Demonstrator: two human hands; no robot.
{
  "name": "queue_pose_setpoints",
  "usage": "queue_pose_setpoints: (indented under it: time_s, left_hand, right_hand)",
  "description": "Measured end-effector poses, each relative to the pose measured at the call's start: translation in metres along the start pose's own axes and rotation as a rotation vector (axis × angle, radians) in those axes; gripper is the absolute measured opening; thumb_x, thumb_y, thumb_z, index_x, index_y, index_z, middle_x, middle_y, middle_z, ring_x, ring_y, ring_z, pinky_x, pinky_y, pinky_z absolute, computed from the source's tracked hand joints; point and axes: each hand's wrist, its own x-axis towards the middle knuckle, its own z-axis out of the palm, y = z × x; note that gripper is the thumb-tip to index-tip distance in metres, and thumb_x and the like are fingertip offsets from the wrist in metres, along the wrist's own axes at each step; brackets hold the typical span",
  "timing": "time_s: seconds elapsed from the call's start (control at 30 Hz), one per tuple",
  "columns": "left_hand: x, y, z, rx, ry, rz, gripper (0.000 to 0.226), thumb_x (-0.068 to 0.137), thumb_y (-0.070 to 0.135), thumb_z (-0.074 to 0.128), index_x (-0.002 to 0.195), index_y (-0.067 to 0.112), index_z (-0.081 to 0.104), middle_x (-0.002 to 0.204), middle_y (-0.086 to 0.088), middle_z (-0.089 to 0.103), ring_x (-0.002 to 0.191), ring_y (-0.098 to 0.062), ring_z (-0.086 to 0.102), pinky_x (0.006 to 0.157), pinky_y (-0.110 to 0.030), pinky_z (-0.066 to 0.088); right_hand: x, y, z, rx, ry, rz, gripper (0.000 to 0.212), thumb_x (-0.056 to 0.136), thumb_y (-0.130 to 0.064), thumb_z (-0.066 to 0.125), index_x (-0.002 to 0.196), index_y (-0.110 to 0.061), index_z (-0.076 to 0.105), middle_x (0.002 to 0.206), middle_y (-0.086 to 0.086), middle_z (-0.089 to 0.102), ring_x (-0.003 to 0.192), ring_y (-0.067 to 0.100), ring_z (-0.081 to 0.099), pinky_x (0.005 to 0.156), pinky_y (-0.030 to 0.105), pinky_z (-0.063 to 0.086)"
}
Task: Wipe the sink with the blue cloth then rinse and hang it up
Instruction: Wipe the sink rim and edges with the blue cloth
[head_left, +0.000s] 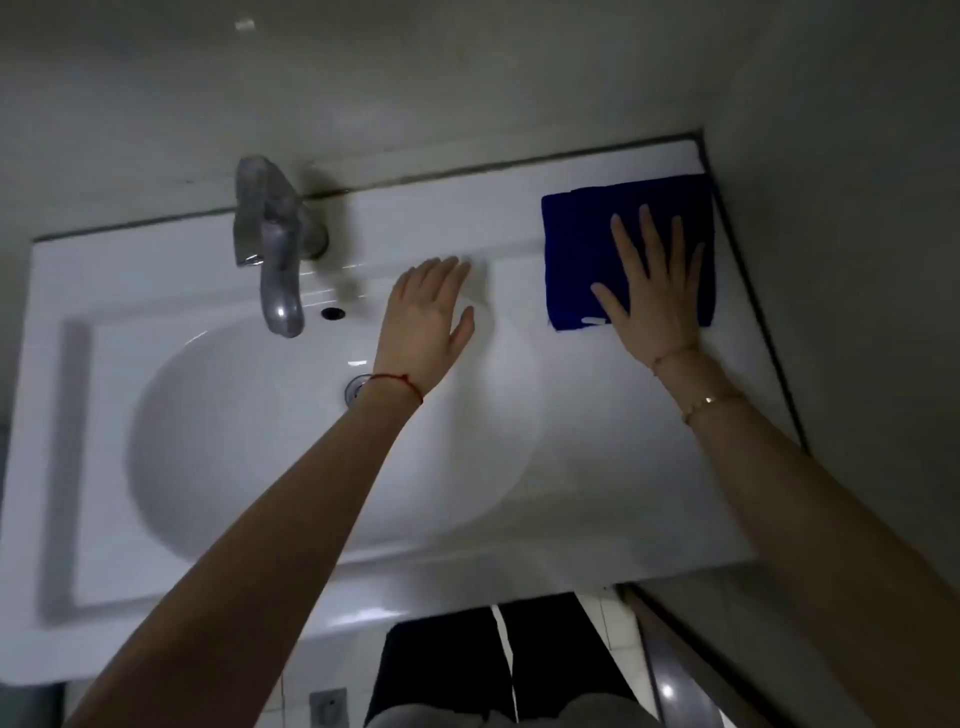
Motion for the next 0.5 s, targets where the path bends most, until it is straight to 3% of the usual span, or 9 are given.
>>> queue_pose_setpoints:
  time_s: [0.17,0.33,0.5]
  left_hand:
    - [0.036,-0.020,0.013,0.081,-0.054,0.018,0.058,0.100,0.031,0.047,0.152,0.011,0.030,0.156,-0.011,0.034,0.145,-0.029,0.028,0.122,-0.043,0.018]
    - [0.061,-0.051,0.016,0.111,-0.097,0.054,0.062,0.101,0.037,0.043,0.153,0.009,0.025,0.159,-0.013,0.028,0.148,-0.030,0.023,0.123,-0.045,0.014]
    - [0.071,-0.080,0.017,0.154,-0.099,0.124,0.065,0.102,0.044,0.040,0.153,0.009,0.024,0.159,-0.014,0.026,0.148,-0.031,0.021,0.122,-0.047,0.014]
  right_hand:
    - [0.030,0.000,0.018,-0.081,0.036,0.060,0.068,0.097,-0.059,0.026,0.153,-0.027,0.007,0.161,0.006,0.009,0.145,0.040,0.009,0.115,0.062,0.001]
    - [0.067,-0.026,0.023,-0.025,0.092,0.096,0.064,0.096,-0.061,0.019,0.152,-0.029,0.015,0.160,0.004,0.016,0.145,0.039,0.011,0.114,0.064,0.002]
    - [0.071,-0.072,0.039,-0.066,0.112,-0.049,0.071,0.092,-0.069,0.023,0.151,-0.030,0.020,0.159,0.002,0.021,0.144,0.037,0.017,0.115,0.061,0.003]
